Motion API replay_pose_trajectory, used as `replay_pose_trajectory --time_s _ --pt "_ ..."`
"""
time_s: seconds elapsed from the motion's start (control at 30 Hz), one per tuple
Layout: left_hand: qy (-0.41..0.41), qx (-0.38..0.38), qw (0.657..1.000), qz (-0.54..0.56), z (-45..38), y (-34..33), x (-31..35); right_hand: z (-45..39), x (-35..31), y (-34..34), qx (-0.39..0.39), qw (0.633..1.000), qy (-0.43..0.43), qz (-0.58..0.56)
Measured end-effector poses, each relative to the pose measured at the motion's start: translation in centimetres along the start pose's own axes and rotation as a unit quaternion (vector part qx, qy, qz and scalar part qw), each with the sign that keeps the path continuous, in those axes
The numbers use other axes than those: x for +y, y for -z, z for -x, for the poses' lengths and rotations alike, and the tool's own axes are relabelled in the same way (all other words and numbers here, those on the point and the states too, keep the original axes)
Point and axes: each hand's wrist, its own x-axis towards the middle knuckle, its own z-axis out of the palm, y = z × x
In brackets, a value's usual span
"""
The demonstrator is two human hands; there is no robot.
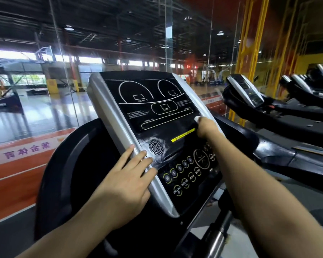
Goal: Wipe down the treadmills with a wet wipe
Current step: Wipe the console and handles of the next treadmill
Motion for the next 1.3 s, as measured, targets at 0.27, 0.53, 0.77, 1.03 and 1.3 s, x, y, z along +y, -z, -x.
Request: replay_pose_trajectory --time_s 0.27,0.53,0.77,1.03,1.3 --pt "0.020 -0.011 0.999 0.026 0.1 0.4 0.0 3.3 -2.0 -1.0 0.009 0.995 0.040 -0.087" --pt "0.095 0.032 0.992 0.075 0.1 1.4 -0.1 21.0 -6.4 -3.6 0.016 0.938 0.315 -0.144" --pt "0.067 0.041 0.996 0.050 0.2 1.1 0.0 21.8 -0.7 -3.6 0.025 0.950 0.234 -0.207" --pt "0.054 0.034 0.998 0.019 0.0 1.4 0.3 22.3 -2.2 -4.2 0.033 0.962 0.151 -0.223" --pt "-0.029 -0.007 0.999 0.022 0.0 0.9 0.9 16.1 3.7 -3.9 0.028 0.981 0.078 -0.177"
